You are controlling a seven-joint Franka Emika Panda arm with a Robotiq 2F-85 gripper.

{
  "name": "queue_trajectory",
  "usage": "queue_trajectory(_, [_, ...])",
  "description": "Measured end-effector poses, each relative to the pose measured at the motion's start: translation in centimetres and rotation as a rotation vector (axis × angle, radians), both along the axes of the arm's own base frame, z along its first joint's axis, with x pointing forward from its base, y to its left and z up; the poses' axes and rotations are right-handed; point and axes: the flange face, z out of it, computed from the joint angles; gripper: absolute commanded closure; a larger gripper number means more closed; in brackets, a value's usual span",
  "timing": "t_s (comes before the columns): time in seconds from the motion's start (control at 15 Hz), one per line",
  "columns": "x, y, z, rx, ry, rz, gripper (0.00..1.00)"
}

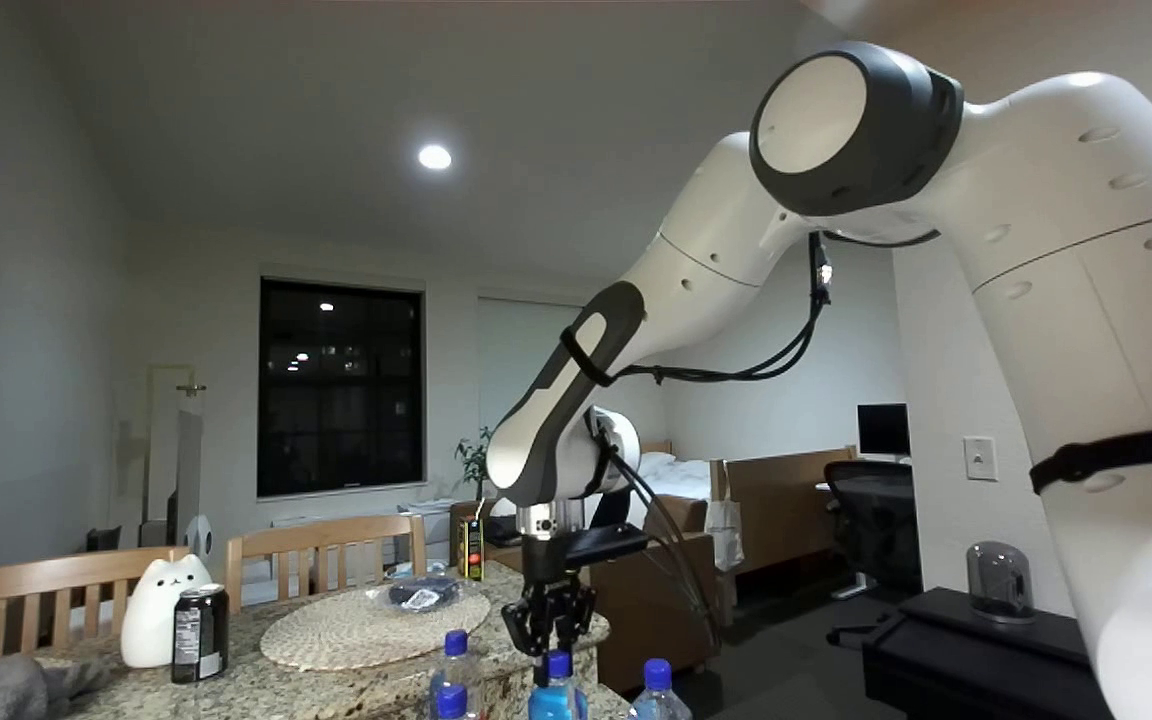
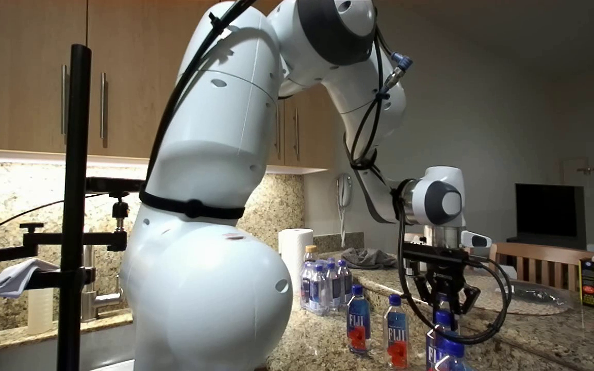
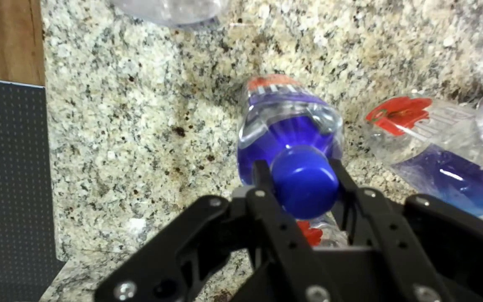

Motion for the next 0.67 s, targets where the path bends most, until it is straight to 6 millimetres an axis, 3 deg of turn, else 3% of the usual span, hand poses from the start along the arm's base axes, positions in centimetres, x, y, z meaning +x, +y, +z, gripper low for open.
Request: queue_trajectory(0.67, [-4.1, 0.5, 0.1, 0.005, 0.064, 0.009, 0.86])
